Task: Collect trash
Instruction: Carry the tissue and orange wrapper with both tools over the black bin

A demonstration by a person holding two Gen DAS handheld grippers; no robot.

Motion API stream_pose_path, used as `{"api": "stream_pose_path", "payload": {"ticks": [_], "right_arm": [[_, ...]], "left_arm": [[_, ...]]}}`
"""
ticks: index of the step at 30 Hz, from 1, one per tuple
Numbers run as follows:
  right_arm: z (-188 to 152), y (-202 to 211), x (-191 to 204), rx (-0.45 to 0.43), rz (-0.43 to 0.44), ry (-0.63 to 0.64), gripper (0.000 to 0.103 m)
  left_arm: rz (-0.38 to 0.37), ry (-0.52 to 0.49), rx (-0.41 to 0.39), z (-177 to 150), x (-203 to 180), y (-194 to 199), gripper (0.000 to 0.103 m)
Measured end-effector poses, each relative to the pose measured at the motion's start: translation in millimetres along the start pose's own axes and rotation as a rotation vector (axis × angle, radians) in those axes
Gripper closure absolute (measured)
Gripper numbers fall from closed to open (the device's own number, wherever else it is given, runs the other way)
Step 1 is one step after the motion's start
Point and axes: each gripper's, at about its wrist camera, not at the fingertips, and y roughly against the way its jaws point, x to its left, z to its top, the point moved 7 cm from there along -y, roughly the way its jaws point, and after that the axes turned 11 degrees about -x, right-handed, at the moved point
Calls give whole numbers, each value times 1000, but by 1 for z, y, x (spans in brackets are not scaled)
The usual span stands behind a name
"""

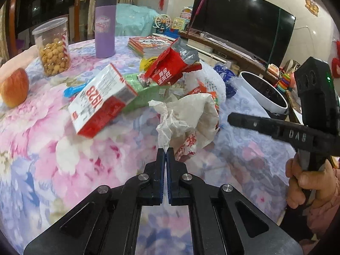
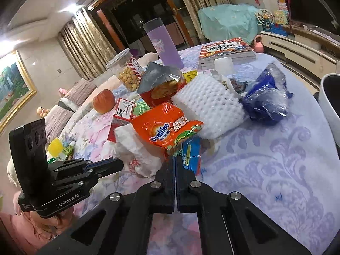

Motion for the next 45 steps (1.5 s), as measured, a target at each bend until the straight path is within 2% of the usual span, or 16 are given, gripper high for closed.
{"api": "stream_pose_path", "payload": {"ticks": [2,6,8,10,16,18,19,24,28,39,45], "right_arm": [[1,6,-3,-8,3,-39,96],[10,15,-8,-46,0,-93,89],[14,13,-5,-58,4,-101,72],[16,6,0,-63,3,-104,67],[7,-30,16,-16,-35,-73,69],[1,-38,16,6,-47,-60,81],[-2,-41,16,16,-43,-59,97],[1,-18,21,-23,-17,-36,98],[4,12,9,-59,-19,-58,98],[-4,79,-56,-121,-144,-131,99],[-3,108,-91,-159,-208,-159,99]], "left_arm": [[11,12,-9,-3,1,8,102],[29,54,-27,-9,8,25,102],[41,74,-36,-12,13,34,102],[51,92,-42,-14,19,40,102],[67,112,-49,-17,27,49,102],[64,108,-58,-15,24,53,102],[58,107,-63,-14,23,54,102],[15,83,-80,-6,3,51,102],[-29,55,-77,-1,-22,41,102],[-145,-13,-45,9,-96,10,102],[-180,-41,-31,15,-130,-7,102]]}}
